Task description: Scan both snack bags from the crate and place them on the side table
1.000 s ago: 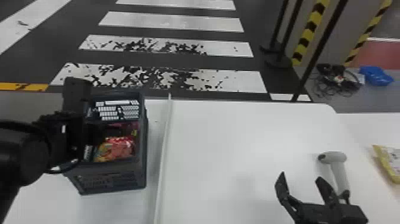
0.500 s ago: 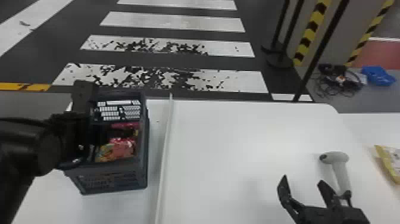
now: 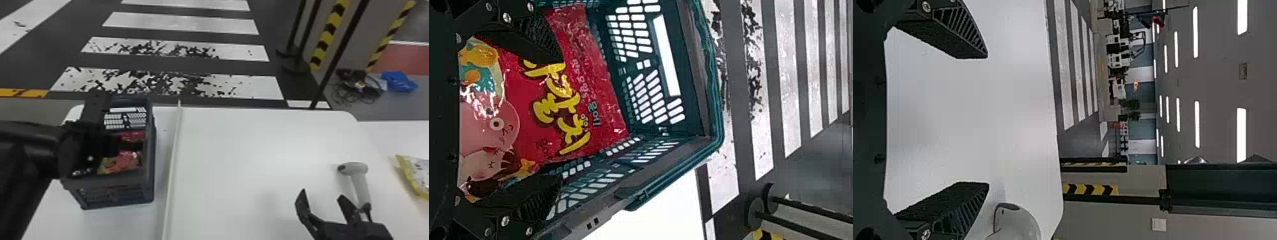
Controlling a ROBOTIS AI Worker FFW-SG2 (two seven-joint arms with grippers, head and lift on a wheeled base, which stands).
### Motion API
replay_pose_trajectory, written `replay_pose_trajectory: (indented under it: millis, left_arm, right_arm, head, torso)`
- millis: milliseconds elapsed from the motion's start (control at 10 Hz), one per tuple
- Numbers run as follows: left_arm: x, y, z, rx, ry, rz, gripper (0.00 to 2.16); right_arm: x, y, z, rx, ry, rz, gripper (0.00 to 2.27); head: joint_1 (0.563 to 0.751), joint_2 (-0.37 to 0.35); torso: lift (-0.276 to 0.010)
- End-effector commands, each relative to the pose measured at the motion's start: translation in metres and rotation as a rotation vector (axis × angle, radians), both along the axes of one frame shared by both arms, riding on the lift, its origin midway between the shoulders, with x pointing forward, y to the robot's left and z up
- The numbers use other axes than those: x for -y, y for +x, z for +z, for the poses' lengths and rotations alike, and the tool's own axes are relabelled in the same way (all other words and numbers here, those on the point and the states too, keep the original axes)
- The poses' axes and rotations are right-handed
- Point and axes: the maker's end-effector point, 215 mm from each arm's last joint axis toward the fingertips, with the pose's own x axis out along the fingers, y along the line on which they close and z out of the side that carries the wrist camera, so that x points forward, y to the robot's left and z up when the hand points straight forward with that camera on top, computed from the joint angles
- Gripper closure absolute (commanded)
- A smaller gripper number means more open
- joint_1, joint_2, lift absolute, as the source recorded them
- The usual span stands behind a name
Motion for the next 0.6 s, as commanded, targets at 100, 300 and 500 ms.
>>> replay_pose_trajectory:
  millis: [100, 300, 500]
  left_arm:
    - [0.002, 0.002, -0.015, -0.045, 0.017, -0.005, 0.19]
    - [0.004, 0.0, -0.025, -0.074, 0.021, -0.007, 0.19]
    - [-0.003, -0.005, -0.034, -0.113, 0.04, -0.002, 0.19]
  right_arm:
    - [0.001, -0.001, -0.003, -0.005, 0.002, -0.001, 0.08]
    - [0.004, -0.001, -0.002, -0.004, 0.001, -0.006, 0.08]
    - [0.003, 0.001, -0.003, -0.005, 0.003, 0.0, 0.08]
  head:
    - [0.695, -0.076]
    - [0.695, -0.08]
    - [0.695, -0.083]
  torso:
    - [-0.095]
    - [-0.095]
    - [-0.095]
